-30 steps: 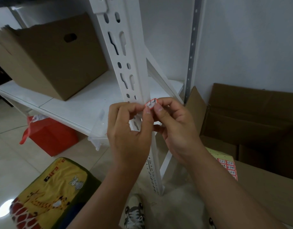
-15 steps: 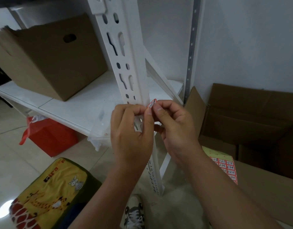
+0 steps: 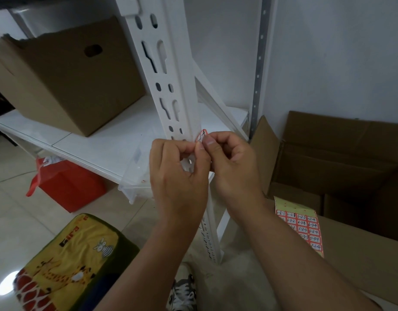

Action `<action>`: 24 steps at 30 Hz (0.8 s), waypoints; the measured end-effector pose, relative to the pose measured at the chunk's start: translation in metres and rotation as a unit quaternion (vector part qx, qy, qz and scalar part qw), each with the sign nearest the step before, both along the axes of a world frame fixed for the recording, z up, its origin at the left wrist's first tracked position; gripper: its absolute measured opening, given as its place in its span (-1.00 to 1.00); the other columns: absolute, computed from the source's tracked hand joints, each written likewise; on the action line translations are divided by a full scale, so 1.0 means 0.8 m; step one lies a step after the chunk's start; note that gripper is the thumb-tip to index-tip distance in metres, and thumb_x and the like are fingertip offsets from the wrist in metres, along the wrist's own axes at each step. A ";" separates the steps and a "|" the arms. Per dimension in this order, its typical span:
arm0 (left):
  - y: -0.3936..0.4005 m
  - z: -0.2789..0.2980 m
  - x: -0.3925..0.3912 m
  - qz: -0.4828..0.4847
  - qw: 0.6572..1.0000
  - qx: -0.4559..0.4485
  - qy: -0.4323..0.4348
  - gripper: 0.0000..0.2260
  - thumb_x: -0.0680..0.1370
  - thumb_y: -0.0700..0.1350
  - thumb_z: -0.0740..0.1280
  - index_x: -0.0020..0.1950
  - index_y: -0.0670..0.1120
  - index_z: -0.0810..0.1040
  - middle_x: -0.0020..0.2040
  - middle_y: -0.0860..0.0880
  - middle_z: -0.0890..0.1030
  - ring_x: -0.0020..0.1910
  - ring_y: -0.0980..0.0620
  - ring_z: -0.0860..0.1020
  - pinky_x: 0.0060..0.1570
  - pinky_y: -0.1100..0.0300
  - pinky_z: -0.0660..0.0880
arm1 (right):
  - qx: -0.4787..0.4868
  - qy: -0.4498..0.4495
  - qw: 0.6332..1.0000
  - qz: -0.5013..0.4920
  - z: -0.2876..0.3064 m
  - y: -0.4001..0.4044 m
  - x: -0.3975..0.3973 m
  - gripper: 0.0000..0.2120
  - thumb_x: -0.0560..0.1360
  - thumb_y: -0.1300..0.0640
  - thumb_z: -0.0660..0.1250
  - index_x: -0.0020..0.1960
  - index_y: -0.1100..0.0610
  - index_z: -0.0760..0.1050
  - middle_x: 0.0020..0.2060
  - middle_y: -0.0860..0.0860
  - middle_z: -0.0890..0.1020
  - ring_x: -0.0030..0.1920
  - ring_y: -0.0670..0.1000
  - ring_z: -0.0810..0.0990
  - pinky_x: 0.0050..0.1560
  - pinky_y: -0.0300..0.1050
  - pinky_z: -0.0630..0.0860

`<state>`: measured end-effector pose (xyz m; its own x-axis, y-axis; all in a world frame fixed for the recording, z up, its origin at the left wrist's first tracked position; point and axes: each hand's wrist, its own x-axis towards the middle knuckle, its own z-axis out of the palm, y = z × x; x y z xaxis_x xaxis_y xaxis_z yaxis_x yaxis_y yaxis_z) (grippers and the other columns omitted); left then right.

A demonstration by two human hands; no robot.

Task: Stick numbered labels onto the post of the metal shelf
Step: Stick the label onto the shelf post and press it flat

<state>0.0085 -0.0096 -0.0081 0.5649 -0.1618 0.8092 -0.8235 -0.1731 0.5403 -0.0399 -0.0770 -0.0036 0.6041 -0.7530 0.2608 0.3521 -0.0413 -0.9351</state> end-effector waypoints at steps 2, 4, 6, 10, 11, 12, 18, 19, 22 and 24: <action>0.000 0.000 0.000 0.000 1.000 0.000 0.003 -0.86 0.51 -0.16 0.33 -0.20 -0.20 0.51 -0.22 -0.08 0.47 -0.28 -0.02 0.48 -0.27 0.29 0.40 | 0.003 0.000 1.000 -0.005 -0.001 0.001 0.001 -0.91 0.56 0.19 0.31 -0.09 0.16 0.57 -0.25 0.01 0.68 -0.20 -0.03 0.69 -0.16 -0.15 0.62; -0.001 0.000 0.000 0.002 1.000 0.001 0.002 -0.86 0.51 -0.16 0.34 -0.20 -0.20 0.51 -0.23 -0.08 0.48 -0.27 -0.01 0.47 -0.27 0.30 0.39 | 0.007 0.003 1.000 -0.012 -0.001 0.001 0.002 -0.90 0.56 0.18 0.31 -0.08 0.17 0.57 -0.24 0.04 0.68 -0.19 0.00 0.68 -0.14 -0.12 0.63; -0.002 0.000 -0.001 0.004 1.000 0.001 0.001 -0.87 0.51 -0.17 0.35 -0.20 -0.20 0.51 -0.23 -0.08 0.47 -0.28 0.00 0.47 -0.27 0.32 0.39 | 0.007 0.007 1.000 -0.017 0.000 0.002 0.001 -0.91 0.55 0.18 0.32 -0.09 0.17 0.57 -0.23 0.04 0.68 -0.18 0.01 0.68 -0.14 -0.13 0.63; -0.001 0.001 -0.001 0.008 1.000 -0.004 -0.001 -0.88 0.50 -0.20 0.36 -0.21 -0.21 0.51 -0.23 -0.06 0.47 -0.29 0.04 0.45 -0.26 0.37 0.38 | -0.001 0.014 1.000 -0.021 0.001 0.002 0.000 -0.91 0.55 0.18 0.32 -0.08 0.19 0.57 -0.24 0.03 0.67 -0.19 0.00 0.67 -0.16 -0.13 0.64; -0.001 0.001 0.000 0.008 1.000 -0.004 -0.001 -0.88 0.50 -0.19 0.36 -0.21 -0.21 0.51 -0.23 -0.06 0.47 -0.29 0.05 0.45 -0.26 0.38 0.38 | -0.004 0.016 1.000 -0.022 0.001 0.002 0.000 -0.91 0.55 0.19 0.32 -0.07 0.20 0.57 -0.24 0.02 0.67 -0.19 -0.01 0.67 -0.16 -0.13 0.64; -0.001 0.000 0.000 0.008 1.000 -0.003 -0.001 -0.88 0.50 -0.19 0.35 -0.21 -0.21 0.51 -0.23 -0.06 0.47 -0.29 0.07 0.45 -0.26 0.39 0.38 | -0.008 0.017 1.000 -0.024 0.001 0.002 -0.001 -0.91 0.55 0.19 0.32 -0.07 0.20 0.57 -0.24 0.02 0.67 -0.19 -0.01 0.67 -0.16 -0.12 0.64; 0.000 -0.001 0.005 -0.001 1.000 0.001 0.001 -0.90 0.50 -0.21 0.35 -0.19 -0.19 0.49 -0.22 -0.07 0.46 -0.28 0.11 0.42 -0.26 0.41 0.40 | -0.007 0.015 1.000 -0.017 0.001 0.003 -0.001 -0.90 0.55 0.19 0.32 -0.05 0.22 0.57 -0.22 0.05 0.67 -0.19 0.01 0.68 -0.16 -0.08 0.65; 0.000 -0.001 0.005 -0.002 1.000 0.001 0.002 -0.89 0.50 -0.21 0.35 -0.20 -0.19 0.48 -0.23 -0.06 0.46 -0.28 0.10 0.42 -0.26 0.41 0.39 | -0.006 0.016 1.000 -0.016 0.001 0.003 -0.001 -0.89 0.55 0.19 0.32 -0.05 0.22 0.57 -0.22 0.05 0.67 -0.19 0.01 0.68 -0.16 -0.10 0.65; 0.001 -0.002 0.007 -0.007 1.000 -0.004 -0.002 -0.88 0.50 -0.20 0.35 -0.21 -0.18 0.45 -0.25 -0.06 0.45 -0.30 0.09 0.40 -0.26 0.42 0.38 | -0.003 0.018 1.000 -0.013 0.001 0.004 -0.002 -0.90 0.55 0.18 0.32 -0.05 0.21 0.57 -0.22 0.04 0.67 -0.18 0.00 0.68 -0.16 -0.11 0.65; 0.003 -0.002 0.009 -0.021 1.000 -0.009 -0.002 -0.87 0.50 -0.19 0.35 -0.18 -0.14 0.41 -0.26 -0.04 0.43 -0.32 0.11 0.39 -0.25 0.42 0.37 | 0.000 0.020 1.000 -0.011 0.001 0.003 -0.002 -0.89 0.56 0.17 0.32 -0.04 0.20 0.57 -0.21 0.05 0.67 -0.17 0.01 0.68 -0.14 -0.08 0.65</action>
